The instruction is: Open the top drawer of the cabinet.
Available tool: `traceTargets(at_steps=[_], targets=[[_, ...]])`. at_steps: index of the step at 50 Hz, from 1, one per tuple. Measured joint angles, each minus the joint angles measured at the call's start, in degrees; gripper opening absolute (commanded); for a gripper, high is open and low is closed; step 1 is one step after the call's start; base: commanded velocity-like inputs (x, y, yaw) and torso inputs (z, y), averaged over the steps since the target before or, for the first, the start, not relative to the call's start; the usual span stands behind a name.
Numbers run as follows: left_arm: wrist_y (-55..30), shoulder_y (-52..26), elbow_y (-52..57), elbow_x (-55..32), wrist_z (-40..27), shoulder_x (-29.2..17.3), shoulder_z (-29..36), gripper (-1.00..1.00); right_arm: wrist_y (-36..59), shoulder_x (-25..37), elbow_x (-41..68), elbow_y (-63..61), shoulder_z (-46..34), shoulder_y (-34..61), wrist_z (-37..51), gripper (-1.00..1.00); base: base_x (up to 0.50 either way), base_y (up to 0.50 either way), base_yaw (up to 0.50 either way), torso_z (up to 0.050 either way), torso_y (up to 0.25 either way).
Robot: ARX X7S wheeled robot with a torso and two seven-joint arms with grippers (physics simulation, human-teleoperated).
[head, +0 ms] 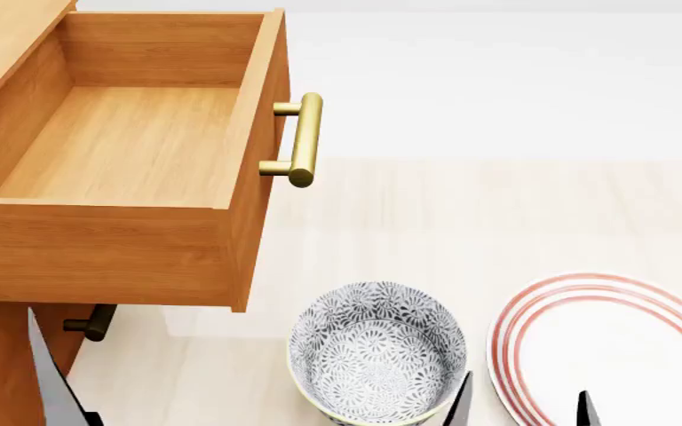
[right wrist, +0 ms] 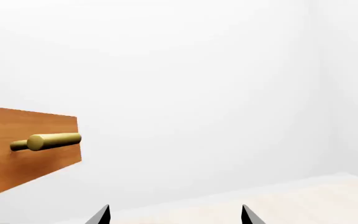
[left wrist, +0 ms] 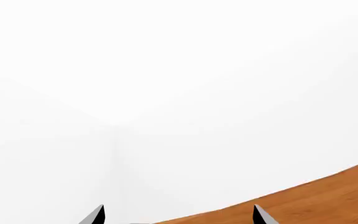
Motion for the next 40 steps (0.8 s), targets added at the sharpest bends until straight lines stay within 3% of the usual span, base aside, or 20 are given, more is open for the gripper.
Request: traceTargets(at_steps=[9,21,30,40], targets=[[-3.23,8.11,2.26,6.73,-2.73,-0.89,-13.96,1.0,-7.87,-1.82,-4.63,0.51,6.05,-0.33,5.16,1.0,0.0,0.0,0.0,0.0,0.0],[-6.8,20.23,7.45,10.59,-3.8,0.62,-40.33,1.0,-17.15,-2.19,-11.62,-1.67,15.82,2.08,11.6,1.0,0.0,0.0,0.0,0.0,0.0],[-8.5,25.56,10.68,11.14,-3.58,0.89,-55.97,1.0,-20.16,4.12,-21.6,-5.9,19.29,4.28,25.95,1.0,0.0,0.0,0.0,0.0,0.0],[-10.86,29.42,13.32,13.17,-3.14,1.07,-68.06,1.0,-20.09,9.03,-31.12,-12.41,27.35,4.86,35.76,1.0,0.0,0.0,0.0,0.0,0.0]])
